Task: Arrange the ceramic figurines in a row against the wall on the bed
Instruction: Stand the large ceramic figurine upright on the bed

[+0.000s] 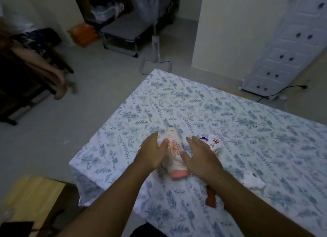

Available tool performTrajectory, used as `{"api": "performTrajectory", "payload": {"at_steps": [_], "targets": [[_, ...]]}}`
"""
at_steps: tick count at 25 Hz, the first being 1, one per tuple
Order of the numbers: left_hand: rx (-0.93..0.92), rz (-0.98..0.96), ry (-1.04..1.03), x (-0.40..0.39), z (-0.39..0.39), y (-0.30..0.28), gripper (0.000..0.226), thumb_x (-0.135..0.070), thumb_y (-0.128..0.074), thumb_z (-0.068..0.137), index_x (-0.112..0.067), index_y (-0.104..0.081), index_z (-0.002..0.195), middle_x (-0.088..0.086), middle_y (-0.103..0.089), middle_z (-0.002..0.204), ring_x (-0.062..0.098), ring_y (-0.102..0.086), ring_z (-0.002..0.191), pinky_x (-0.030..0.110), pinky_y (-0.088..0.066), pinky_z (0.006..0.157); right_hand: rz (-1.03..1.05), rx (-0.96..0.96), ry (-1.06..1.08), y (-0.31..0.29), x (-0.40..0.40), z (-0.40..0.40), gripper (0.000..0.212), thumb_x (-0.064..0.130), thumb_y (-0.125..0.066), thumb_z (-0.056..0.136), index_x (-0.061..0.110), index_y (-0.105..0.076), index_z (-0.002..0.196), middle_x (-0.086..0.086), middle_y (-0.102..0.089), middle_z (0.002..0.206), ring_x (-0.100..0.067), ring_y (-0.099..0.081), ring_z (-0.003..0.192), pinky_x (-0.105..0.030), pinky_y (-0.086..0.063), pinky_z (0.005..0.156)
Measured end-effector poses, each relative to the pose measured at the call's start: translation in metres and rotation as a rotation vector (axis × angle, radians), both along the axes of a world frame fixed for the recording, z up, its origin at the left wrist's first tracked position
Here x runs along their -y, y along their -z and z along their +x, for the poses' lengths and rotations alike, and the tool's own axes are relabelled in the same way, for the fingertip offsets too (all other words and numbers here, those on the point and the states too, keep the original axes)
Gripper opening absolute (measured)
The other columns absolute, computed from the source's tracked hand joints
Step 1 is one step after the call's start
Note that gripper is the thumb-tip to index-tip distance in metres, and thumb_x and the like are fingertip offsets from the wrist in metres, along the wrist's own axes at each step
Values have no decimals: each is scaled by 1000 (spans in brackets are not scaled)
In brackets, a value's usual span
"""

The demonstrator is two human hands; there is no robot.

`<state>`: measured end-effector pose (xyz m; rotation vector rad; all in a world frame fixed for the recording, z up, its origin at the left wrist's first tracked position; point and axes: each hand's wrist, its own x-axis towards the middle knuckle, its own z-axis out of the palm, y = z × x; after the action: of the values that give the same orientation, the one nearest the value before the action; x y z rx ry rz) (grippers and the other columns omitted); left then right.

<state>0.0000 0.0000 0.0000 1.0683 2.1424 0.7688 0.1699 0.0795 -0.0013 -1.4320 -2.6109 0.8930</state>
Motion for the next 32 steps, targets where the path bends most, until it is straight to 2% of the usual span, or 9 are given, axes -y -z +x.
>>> {"api": "performTrajectory", "payload": {"at_steps": [3,5,8,11,15,17,21,27,32], "targets": [[339,-130,2,-14,-18,19,60,-46,-47,103,-16,-34,153,0,-48,149,8,-52,117,10,-41,83,-273,-174,176,16,-4,-30,60,43,-60,92,22,-43,146,-1,-54,142,-12,-50,114,-30,-41,90],[484,-164,-7,-19,-22,28,57,-45,-48,103,-18,-36,151,-8,-55,130,-4,-55,96,7,-41,69,-387,-210,249,26,-5,-43,65,39,-62,94,21,-37,152,-3,-52,145,-15,-53,120,-28,-40,91],[691,-210,-77,-21,-26,44,48,-46,-52,101,-21,-45,142,1,-64,131,17,-68,105,37,-59,87,-515,-267,318,40,-3,-49,69,36,-63,96,22,-29,155,-3,-48,150,-18,-52,129,-34,-45,102],[859,-207,-111,-21,-30,47,38,-40,-56,101,-21,-53,134,5,-71,119,26,-75,98,42,-64,73,-543,-339,383,45,-3,-49,68,30,-66,95,26,-32,153,1,-52,144,-14,-56,121,-24,-48,89],[786,-81,-81,-25,-45,39,59,-33,-68,95,-25,-42,148,0,-65,123,20,-72,103,43,-63,82,-553,-472,406,37,-4,-50,85,19,-78,86,36,-29,153,11,-58,127,-3,-65,108,-24,-57,83],[718,-2,-10,-31,-59,33,76,-28,-74,91,-31,-32,154,-5,-59,128,12,-69,106,33,-63,79,-570,-547,409,30,-9,-55,95,10,-82,81,42,-28,152,26,-59,113,8,-67,98,-16,-57,72],[525,119,155,-43,-78,22,92,-24,-81,85,-35,-25,157,-13,-52,132,-3,-58,115,9,-54,73,-500,-677,324,19,-21,-71,96,-9,-78,76,72,-48,118,31,-71,104,10,-67,101,-14,-57,70],[475,249,229,-35,-85,29,82,-11,-83,81,-41,-45,147,-10,-46,134,10,-52,126,40,-59,94,-403,-782,363,32,-8,-76,101,-5,-87,65,70,-45,119,38,-62,114,12,-60,111,-11,-55,76],[445,257,269,-15,-85,41,82,-13,-87,77,-43,-48,144,-17,-50,135,7,-53,128,39,-52,102,-390,-776,349,50,8,-68,98,10,-92,63,51,-43,136,23,-62,128,-2,-59,122,-32,-60,86]]}}
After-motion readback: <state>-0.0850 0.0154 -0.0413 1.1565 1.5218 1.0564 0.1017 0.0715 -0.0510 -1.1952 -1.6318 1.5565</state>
